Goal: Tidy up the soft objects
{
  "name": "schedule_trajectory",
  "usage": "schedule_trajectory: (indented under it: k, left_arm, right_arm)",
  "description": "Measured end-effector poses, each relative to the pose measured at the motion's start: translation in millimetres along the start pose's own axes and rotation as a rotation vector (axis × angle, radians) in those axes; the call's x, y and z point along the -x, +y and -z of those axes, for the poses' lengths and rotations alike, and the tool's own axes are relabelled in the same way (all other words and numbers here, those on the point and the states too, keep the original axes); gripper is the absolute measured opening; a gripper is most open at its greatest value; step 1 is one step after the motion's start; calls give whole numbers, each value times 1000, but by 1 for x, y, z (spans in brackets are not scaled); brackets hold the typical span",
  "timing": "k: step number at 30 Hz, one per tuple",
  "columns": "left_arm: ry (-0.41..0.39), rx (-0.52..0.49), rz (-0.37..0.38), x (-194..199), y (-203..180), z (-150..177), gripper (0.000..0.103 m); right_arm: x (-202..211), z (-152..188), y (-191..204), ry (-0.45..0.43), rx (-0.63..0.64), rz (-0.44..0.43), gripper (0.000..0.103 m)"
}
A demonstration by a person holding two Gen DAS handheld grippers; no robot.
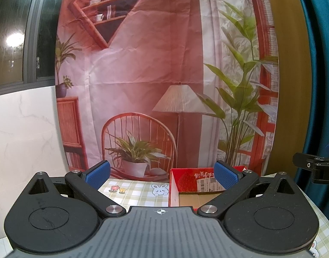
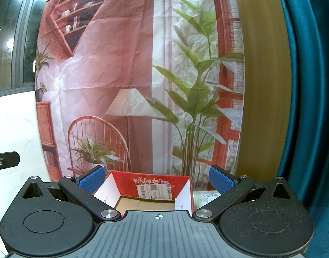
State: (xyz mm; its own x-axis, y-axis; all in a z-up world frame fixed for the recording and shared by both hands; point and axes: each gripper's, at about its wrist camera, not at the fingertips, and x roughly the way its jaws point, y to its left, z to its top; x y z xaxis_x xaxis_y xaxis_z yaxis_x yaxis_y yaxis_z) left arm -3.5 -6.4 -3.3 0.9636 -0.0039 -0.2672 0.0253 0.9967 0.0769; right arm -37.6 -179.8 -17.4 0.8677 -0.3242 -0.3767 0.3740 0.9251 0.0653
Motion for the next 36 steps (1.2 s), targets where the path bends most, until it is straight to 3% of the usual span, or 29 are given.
schedule_trajectory:
  k: [22, 26, 31, 33, 36]
  left_arm:
    - [38, 19, 56, -6, 2, 11, 103]
    - [92, 36, 82, -17, 5, 32, 103]
    - [224, 30, 110, -40, 6, 75, 102]
    - [277, 28, 120, -50, 9, 93, 102]
    - [358, 80, 145, -68, 18, 114, 94]
  right_arm:
    - [3, 0, 3, 2, -16, -17, 103]
    - [-5, 18, -6, -2, -42, -60, 103]
    - [-10, 54, -16, -38, -74, -149, 103]
    - [-15, 69, -14, 2, -60, -154, 103]
    - [-27, 93, -11, 89, -67, -145, 103]
